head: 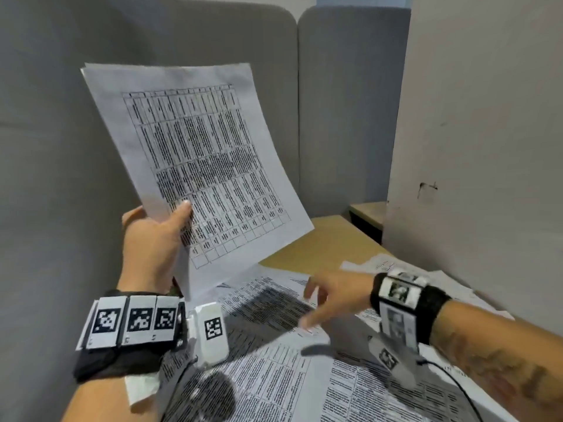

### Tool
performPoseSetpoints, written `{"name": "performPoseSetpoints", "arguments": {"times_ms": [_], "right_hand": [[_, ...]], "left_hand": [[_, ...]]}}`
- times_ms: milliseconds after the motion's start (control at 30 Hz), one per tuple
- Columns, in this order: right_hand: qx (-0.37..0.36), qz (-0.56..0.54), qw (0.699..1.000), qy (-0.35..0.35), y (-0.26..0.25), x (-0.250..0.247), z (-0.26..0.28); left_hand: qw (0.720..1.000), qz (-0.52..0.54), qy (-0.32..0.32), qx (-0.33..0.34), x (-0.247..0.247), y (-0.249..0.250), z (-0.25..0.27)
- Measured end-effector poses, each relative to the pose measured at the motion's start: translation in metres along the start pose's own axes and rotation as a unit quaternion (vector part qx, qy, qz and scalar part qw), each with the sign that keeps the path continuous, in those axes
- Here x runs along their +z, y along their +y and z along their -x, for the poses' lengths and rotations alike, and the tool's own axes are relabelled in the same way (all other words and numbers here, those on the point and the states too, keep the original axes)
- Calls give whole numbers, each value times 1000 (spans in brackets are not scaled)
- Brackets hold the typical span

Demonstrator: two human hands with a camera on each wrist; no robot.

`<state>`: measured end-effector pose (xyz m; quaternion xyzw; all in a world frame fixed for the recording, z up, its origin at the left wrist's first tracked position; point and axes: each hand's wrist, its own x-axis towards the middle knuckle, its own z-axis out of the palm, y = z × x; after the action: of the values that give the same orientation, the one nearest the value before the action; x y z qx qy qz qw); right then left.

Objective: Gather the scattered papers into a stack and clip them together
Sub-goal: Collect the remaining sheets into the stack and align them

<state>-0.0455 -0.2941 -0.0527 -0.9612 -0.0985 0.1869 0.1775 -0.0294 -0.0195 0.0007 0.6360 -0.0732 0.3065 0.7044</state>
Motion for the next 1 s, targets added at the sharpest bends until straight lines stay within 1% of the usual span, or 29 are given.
{"name": "performPoseSetpoints", "arguments": {"times_ms": [67, 167, 333, 467, 567, 667, 733, 867, 933, 1000], "right_hand": [[8, 94, 995, -45, -12, 20, -6], [11, 155, 986, -53, -27, 38, -16], [7, 132, 989, -73, -34, 40, -26], [-34, 103, 994, 1, -19, 33, -30], [-52, 123, 990, 51, -9, 10, -37], [-65, 155, 984, 65, -5, -7, -53], [-44, 156, 984, 68, -5, -11, -70], [9, 126, 987, 97, -7, -9, -102], [32, 108, 986, 119, -4, -5, -109], [54, 89, 988, 115, 2, -1, -111]], "left_hand": [[1000, -5, 10, -3, 3, -2, 1], [1000, -14, 10, 0, 6, -4, 2], [999, -19, 19, 19, 8, 3, 7], [1000, -11, 28, -5, 6, 4, 6], [999, 5, 37, -6, 5, 5, 5], [999, -5, 32, -12, 3, 3, 4], [1000, -6, 29, -9, 3, 3, 5], [999, -1, 42, -1, 4, 4, 6], [999, 5, 44, 5, 1, 1, 3], [999, 12, 51, 2, -2, -4, -2]]}}
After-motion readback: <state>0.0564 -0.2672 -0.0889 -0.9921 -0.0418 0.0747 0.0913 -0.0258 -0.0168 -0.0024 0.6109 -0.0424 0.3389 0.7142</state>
